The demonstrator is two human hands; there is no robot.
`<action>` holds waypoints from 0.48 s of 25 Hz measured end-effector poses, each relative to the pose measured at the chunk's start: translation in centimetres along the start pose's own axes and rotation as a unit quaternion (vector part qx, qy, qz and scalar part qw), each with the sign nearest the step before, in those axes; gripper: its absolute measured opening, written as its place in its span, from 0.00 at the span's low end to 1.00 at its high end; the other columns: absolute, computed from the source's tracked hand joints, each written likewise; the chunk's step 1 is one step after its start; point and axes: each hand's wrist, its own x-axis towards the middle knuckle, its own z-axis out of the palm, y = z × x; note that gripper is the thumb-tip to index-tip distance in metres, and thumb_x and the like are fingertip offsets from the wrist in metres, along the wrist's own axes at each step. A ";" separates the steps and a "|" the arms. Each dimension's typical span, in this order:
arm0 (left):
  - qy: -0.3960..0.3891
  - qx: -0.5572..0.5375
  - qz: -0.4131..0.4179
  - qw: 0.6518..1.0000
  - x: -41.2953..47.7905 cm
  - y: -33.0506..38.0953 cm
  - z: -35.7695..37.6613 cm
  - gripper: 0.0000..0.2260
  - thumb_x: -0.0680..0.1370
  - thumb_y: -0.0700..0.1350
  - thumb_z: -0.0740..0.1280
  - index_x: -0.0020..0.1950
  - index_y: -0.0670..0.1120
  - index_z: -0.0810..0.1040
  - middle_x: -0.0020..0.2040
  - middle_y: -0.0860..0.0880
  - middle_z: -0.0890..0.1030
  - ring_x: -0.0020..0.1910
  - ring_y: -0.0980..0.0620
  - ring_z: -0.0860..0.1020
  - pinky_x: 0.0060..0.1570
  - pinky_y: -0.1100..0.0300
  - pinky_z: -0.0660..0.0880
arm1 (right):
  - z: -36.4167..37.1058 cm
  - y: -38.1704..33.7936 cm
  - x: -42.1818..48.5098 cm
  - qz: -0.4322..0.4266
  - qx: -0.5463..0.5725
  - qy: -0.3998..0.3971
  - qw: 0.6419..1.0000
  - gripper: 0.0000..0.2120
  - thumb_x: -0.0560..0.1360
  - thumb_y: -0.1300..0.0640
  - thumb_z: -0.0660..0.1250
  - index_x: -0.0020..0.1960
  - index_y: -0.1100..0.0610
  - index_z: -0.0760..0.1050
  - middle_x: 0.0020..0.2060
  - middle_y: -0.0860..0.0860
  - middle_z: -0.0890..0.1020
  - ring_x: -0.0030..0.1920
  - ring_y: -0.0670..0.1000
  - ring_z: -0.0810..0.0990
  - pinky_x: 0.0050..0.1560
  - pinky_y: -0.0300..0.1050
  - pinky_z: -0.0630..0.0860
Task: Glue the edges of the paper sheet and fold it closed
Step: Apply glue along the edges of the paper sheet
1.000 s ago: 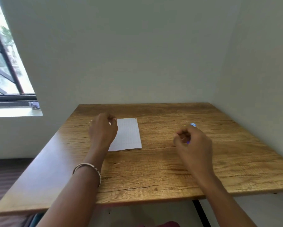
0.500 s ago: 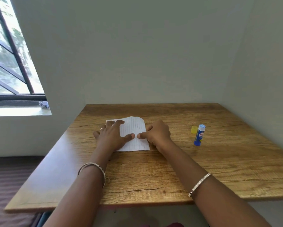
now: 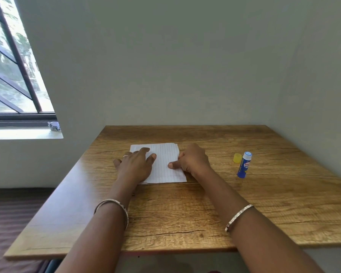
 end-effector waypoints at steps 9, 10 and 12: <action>-0.022 -0.012 -0.021 0.999 -0.2 -0.2 0.2 0.33 0.82 0.64 0.46 0.81 0.52 0.40 0.80 0.45 0.60 0.80 0.41 0.55 0.74 0.37 0.48 | -2.3 1.7 -0.5 0.006 0.220 0.018 0.975 0.11 0.68 0.61 0.80 0.46 0.55 0.79 0.49 0.51 0.83 0.53 0.53 0.82 0.56 0.56 0.82; -0.026 -0.007 -0.021 0.999 -0.2 -0.3 0.2 0.32 0.82 0.64 0.45 0.81 0.52 0.40 0.80 0.45 0.60 0.80 0.41 0.54 0.74 0.37 0.47 | -2.7 1.8 -0.7 0.002 0.231 0.020 0.973 0.11 0.68 0.62 0.80 0.45 0.55 0.79 0.51 0.52 0.83 0.54 0.53 0.81 0.56 0.55 0.82; -0.033 -0.001 -0.025 0.999 -0.1 -0.4 0.2 0.31 0.82 0.64 0.43 0.81 0.53 0.42 0.81 0.45 0.59 0.80 0.42 0.53 0.74 0.36 0.45 | -3.5 2.0 -1.1 -0.011 0.243 0.019 0.970 0.12 0.69 0.64 0.79 0.49 0.56 0.80 0.53 0.53 0.82 0.54 0.52 0.80 0.51 0.49 0.80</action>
